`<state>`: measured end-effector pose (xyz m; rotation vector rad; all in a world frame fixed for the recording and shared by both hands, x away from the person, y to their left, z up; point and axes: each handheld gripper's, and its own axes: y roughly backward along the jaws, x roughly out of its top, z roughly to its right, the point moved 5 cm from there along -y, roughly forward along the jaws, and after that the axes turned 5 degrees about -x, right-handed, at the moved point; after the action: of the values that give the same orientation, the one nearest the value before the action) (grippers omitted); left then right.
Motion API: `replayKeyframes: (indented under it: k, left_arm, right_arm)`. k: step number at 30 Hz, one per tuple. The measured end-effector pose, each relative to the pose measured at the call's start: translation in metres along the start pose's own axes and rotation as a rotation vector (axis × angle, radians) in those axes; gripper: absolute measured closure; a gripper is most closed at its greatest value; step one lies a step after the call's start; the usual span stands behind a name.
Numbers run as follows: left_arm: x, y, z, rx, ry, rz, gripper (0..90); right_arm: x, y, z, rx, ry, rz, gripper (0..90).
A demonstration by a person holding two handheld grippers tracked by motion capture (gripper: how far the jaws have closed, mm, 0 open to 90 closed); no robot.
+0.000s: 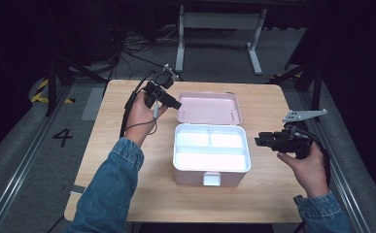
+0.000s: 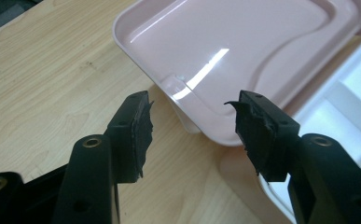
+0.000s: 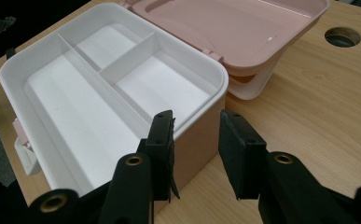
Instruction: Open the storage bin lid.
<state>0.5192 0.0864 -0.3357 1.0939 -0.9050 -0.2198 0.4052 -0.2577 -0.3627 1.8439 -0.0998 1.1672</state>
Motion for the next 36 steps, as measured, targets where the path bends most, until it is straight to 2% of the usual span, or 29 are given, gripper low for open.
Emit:
replayKeyframes:
  k: [3,11,15,18,20,23,26,27,30,31,36]
  left_arm:
    - [-0.011,0.016,0.008,0.003,-0.022,0.004,46.0]
    - [-0.045,0.051,0.018,0.014,-0.016,0.064,47.4]
    - [-0.067,0.064,0.022,-0.016,-0.014,0.093,46.8]
    - [-0.080,0.068,0.025,-0.016,-0.015,0.115,45.7]
    - [-0.090,0.070,0.027,-0.006,-0.042,0.131,44.4]
    - [-0.103,0.073,0.030,-0.005,-0.048,0.151,43.9]
    - [-0.112,0.074,0.031,-0.007,-0.035,0.158,42.9]
    - [-0.121,0.075,0.029,0.003,-0.033,0.166,42.4]
    - [-0.132,0.076,0.028,0.000,-0.013,0.177,42.0]
    - [-0.137,0.077,0.025,0.004,-0.014,0.178,42.0]
    - [-0.157,0.074,0.015,0.017,0.036,0.171,41.5]
  right_arm:
    - [0.004,-0.001,0.000,0.002,0.009,0.005,65.9]
    - [0.010,-0.007,0.010,-0.002,0.005,0.001,66.0]
    - [0.011,-0.007,0.021,-0.016,-0.002,-0.003,66.1]
    - [0.011,-0.007,0.027,-0.020,-0.008,-0.004,66.1]
    - [0.011,-0.007,0.030,-0.024,-0.002,-0.004,66.3]
    - [0.010,-0.006,0.035,-0.030,-0.005,-0.007,66.3]
    - [0.009,-0.006,0.039,-0.035,-0.009,-0.004,66.1]
    - [0.008,-0.005,0.041,-0.036,-0.011,-0.003,65.9]
    - [0.007,-0.005,0.043,-0.040,-0.014,-0.004,65.6]
    - [0.006,-0.005,0.045,-0.041,-0.018,-0.007,65.6]
    - [0.001,-0.007,0.051,-0.050,-0.029,-0.017,65.3]
